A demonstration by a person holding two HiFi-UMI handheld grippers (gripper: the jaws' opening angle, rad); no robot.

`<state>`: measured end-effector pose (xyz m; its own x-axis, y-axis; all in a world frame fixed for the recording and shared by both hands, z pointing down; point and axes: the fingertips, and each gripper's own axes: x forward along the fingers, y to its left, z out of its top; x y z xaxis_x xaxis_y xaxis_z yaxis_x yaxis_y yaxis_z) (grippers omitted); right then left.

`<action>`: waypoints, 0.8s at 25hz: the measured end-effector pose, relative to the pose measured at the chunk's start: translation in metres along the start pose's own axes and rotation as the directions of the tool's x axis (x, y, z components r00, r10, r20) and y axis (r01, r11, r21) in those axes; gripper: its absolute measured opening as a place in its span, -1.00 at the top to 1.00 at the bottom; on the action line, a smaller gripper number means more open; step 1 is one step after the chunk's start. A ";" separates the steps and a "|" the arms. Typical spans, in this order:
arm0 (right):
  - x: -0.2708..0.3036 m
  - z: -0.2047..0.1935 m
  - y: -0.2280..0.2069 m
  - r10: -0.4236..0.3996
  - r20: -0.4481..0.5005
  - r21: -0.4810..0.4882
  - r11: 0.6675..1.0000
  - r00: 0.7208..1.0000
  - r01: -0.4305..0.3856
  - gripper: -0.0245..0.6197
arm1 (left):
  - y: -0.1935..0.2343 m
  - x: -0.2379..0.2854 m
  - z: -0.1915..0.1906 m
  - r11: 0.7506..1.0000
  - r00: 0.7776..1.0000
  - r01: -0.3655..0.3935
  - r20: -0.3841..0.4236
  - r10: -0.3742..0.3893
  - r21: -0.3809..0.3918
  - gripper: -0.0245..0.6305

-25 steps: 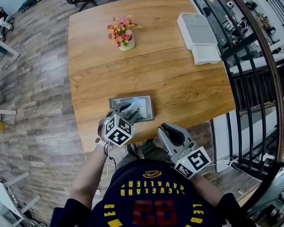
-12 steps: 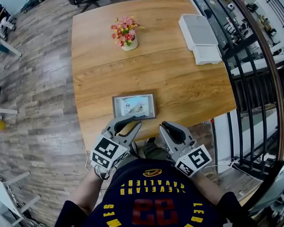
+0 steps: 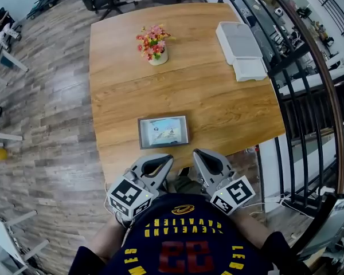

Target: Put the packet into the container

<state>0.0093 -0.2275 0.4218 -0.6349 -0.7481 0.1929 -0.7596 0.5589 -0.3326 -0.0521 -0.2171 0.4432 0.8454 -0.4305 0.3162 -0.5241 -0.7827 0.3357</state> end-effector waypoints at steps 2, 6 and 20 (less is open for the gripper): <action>0.000 0.003 0.001 -0.001 0.011 -0.007 1.000 1.000 0.001 0.89 | -0.004 -0.001 0.006 1.000 1.000 0.004 0.014 -0.004 0.010 0.90; -0.001 0.004 0.002 -0.014 0.007 -0.034 0.999 1.000 0.015 0.89 | -0.011 -0.004 0.016 1.000 0.999 0.012 0.035 -0.013 0.020 0.90; 0.001 0.005 0.011 -0.018 0.017 -0.083 0.996 1.000 0.019 0.89 | -0.008 -0.008 0.008 1.000 1.000 0.003 0.021 -0.003 -0.019 0.90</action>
<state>0.0011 -0.2239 0.4135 -0.6189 -0.7637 0.1835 -0.7806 0.5722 -0.2513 -0.0539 -0.2105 0.4310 0.8488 -0.4378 0.2964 -0.5234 -0.7752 0.3538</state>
